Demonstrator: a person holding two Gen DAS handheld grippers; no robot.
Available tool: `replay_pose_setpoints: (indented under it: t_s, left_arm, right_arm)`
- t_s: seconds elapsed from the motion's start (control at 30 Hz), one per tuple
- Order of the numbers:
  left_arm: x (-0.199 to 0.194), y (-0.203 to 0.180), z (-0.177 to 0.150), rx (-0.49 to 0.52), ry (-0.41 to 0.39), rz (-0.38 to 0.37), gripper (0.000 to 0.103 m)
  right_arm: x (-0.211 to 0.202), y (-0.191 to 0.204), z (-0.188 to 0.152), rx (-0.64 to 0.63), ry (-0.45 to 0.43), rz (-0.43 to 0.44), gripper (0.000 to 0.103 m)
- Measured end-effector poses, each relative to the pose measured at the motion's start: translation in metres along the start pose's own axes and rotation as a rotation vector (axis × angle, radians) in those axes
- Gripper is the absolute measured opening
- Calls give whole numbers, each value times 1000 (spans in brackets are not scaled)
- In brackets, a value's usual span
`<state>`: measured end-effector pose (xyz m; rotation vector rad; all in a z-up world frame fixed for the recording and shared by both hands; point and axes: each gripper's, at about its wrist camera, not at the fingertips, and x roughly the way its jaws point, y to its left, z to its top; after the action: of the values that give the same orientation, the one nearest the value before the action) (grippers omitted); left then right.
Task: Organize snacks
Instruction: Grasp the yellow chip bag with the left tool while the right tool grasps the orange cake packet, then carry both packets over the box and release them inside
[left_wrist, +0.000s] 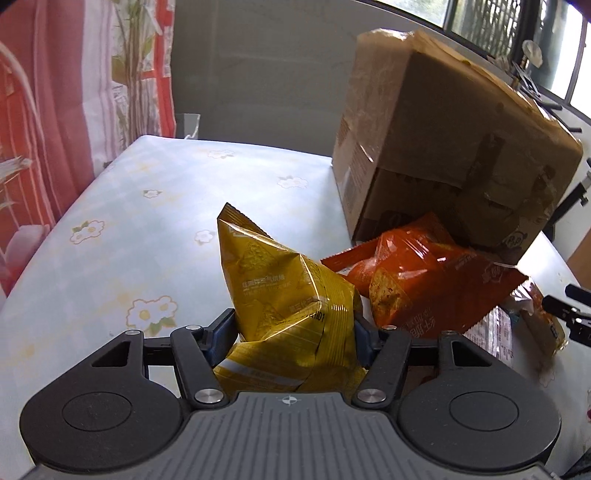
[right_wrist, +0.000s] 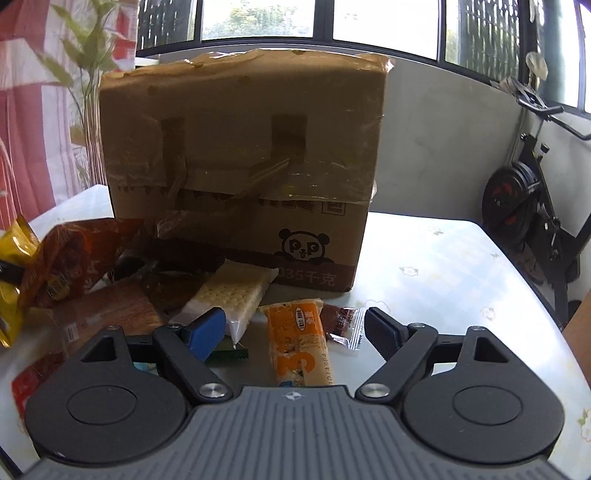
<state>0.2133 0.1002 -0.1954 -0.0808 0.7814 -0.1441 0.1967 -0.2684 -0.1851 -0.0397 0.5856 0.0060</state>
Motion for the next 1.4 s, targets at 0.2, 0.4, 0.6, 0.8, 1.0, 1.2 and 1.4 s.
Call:
replay_pose_setpoints:
  t_s: [0.2, 0.4, 0.6, 0.8, 1.0, 1.2, 1.4]
  left_arm:
    - [-22, 8, 5, -95, -63, 46, 66]
    - [-32, 5, 9, -125, -97, 63, 66]
    - [-40, 3, 11, -141, -121, 57, 66]
    - [-45, -1, 13, -140, -138, 43, 66]
    - [-48, -5, 15, -128, -152, 25, 66]
    - [-51, -6, 16, -125, -164, 21, 66]
    - [-54, -5, 17, -126, -179, 19, 66]
  right_arm:
    - [27, -5, -8, 30, 46, -14, 62]
    - [29, -5, -20, 26, 61, -1, 51]
    - [31, -4, -21, 21, 71, 4, 43]
    - [34, -5, -21, 29, 89, 2, 43]
    - [34, -6, -21, 40, 99, -1, 43]
    - [34, -7, -22, 43, 95, 6, 41]
    - [33, -8, -22, 50, 93, 17, 40]
